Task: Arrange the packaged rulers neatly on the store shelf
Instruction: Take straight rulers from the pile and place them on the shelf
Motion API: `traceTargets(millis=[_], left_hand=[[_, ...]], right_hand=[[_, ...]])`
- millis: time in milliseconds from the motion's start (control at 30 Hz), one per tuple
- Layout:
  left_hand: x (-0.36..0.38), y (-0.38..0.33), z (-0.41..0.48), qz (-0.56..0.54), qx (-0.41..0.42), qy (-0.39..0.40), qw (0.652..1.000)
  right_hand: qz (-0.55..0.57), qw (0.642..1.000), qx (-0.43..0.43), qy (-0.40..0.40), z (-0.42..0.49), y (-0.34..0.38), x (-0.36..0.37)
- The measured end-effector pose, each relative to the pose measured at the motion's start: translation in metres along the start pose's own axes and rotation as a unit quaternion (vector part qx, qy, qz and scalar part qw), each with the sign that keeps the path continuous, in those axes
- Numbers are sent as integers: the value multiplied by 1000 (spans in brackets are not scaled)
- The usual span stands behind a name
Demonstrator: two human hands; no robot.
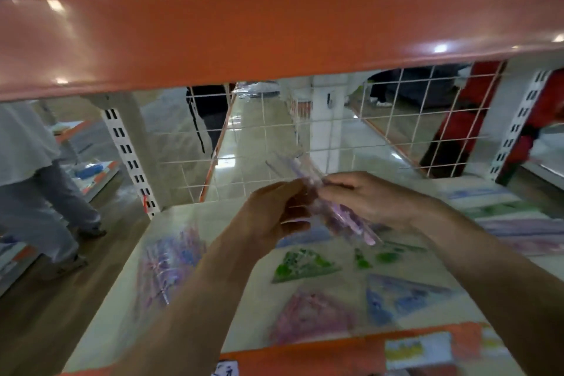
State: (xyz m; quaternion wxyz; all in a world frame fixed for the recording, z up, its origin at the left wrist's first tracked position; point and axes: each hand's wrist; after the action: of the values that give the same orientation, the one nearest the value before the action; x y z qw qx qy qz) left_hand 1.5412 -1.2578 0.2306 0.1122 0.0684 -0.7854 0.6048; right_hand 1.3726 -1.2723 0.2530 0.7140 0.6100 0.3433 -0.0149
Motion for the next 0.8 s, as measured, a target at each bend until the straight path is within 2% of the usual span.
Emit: traceTargets(millis=[133,267,433,500,800], left_hand=[[34,-3,14,-64,-28,20,997],[71,0,24,-70,-50,41,995],[121,12,31,-59,-53,139,987],[136,15,31,-69,-55,157,984],[167,25,33,-38,-16,119,992]], right_hand=[[7,998,50,-46,-22,-12,-38],[24,992,104,-62,-39,-33,-70],[-10,996,27,-83,-58,-51,-101],[-31,994,25,-99,-62,-60,-113],[-16,994,-12,-109,-67,-79,-137]])
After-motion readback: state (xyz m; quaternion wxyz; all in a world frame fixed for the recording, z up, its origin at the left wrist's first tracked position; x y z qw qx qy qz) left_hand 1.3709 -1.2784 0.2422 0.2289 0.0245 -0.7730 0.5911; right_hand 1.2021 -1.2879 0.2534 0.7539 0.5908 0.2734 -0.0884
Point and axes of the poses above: each hand's wrist, its own z-axis towards the middle knuckle, its own x-axis out of the palm, y = z × x, and after that the axes turned 2 degrees about -y, right-handed
